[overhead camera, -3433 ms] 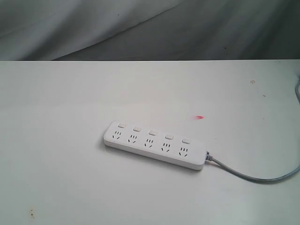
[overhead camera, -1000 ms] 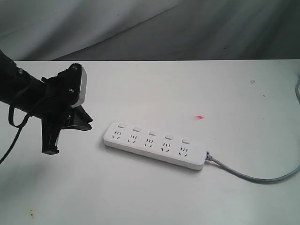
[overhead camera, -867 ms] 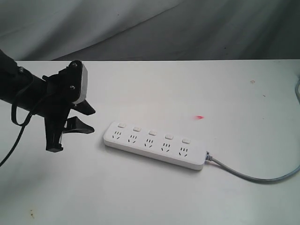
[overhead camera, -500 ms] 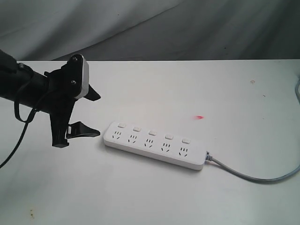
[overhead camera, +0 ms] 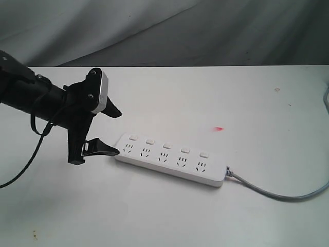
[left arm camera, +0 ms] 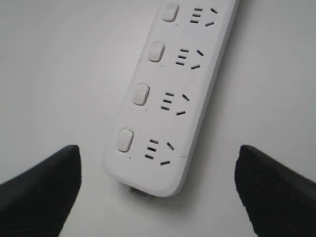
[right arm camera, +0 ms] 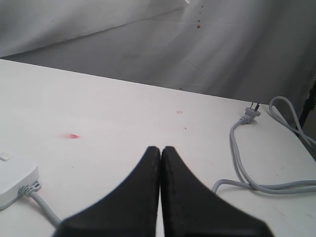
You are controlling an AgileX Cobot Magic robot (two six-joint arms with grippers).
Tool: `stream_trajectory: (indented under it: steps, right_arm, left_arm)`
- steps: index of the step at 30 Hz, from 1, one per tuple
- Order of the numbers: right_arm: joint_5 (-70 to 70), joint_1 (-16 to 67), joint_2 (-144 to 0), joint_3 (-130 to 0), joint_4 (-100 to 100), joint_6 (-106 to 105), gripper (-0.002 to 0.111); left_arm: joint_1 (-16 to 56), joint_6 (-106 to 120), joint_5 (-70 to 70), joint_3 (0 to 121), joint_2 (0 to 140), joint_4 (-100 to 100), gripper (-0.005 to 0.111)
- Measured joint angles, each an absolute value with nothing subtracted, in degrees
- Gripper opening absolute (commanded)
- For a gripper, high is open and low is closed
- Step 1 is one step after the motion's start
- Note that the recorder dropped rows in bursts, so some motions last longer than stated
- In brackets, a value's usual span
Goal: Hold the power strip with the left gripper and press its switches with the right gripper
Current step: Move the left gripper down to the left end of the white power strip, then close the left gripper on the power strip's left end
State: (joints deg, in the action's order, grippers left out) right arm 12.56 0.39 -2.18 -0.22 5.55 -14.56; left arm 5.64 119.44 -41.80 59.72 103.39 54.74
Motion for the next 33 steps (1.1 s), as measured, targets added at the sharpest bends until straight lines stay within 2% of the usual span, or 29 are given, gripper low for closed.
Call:
stream_trajectory:
  steps: [13, 33]
  right_arm:
    - [12.6, 0.4, -2.2, -0.2, 5.5, -14.6, 0.0]
    - [12.6, 0.4, -2.2, -0.2, 5.5, -14.6, 0.0]
  left_arm:
    - [5.6, 119.5, -50.5, 71.8, 115.8, 51.6, 0.08]
    - [5.6, 119.7, -43.4, 73.2, 122.2, 47.0, 0.08]
